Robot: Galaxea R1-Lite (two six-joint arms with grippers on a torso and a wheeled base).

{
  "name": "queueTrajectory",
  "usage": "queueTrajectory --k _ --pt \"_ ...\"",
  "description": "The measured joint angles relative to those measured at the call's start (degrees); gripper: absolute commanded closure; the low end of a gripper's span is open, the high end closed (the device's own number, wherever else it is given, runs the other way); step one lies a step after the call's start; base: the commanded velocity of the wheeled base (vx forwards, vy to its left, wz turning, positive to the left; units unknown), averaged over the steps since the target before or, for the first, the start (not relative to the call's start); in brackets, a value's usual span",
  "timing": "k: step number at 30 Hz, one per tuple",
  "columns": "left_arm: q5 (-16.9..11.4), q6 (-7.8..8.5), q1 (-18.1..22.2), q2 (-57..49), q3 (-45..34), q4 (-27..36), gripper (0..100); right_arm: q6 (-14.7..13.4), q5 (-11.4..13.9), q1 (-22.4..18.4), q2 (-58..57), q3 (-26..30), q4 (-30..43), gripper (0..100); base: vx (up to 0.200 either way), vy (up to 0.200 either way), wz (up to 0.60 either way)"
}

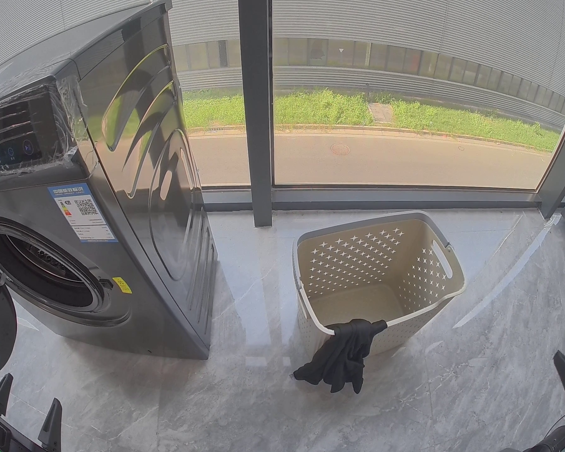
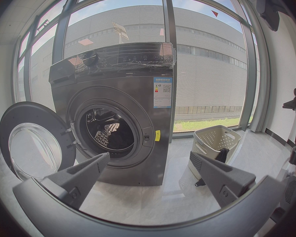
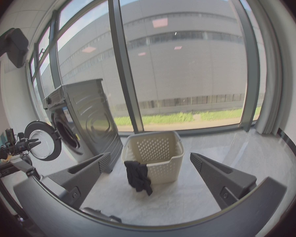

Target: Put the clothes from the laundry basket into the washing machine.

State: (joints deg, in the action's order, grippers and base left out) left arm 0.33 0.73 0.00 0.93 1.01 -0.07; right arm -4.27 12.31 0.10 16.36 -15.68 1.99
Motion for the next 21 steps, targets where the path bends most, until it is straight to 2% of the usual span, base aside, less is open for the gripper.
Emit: queueTrajectory --k 5,7,9,11,15,21 --pt "0.0 -0.02 0.0 0.0 0.0 0.0 0 2.9 3.4 0.5 13.1 -0.8 -1.6 0 0.000 0.000 0.00" --pt "0.0 -0.02 0.0 0.0 0.0 0.0 0 4.1 4.1 1.3 17.7 -0.9 -2.6 0 0.000 0.000 0.00" --pt "0.0 -0.02 0.0 0.0 0.0 0.0 0 5.1 4.2 3.4 22.6 -0.8 -3.8 0 0.000 0.000 0.00" --pt "0.0 -0.02 0.0 0.0 0.0 0.0 0 5.4 3.3 6.9 27.8 -0.7 -4.9 0 0.000 0.000 0.00" --pt "0.0 -0.07 0.0 0.0 0.0 0.0 0 4.7 1.7 11.6 34.9 -0.4 -7.5 0 0.000 0.000 0.00" --pt "-0.1 -0.11 0.0 0.0 0.0 0.0 0 1.2 0.2 17.0 47.4 -0.2 -17.9 0 0.000 0.000 0.00"
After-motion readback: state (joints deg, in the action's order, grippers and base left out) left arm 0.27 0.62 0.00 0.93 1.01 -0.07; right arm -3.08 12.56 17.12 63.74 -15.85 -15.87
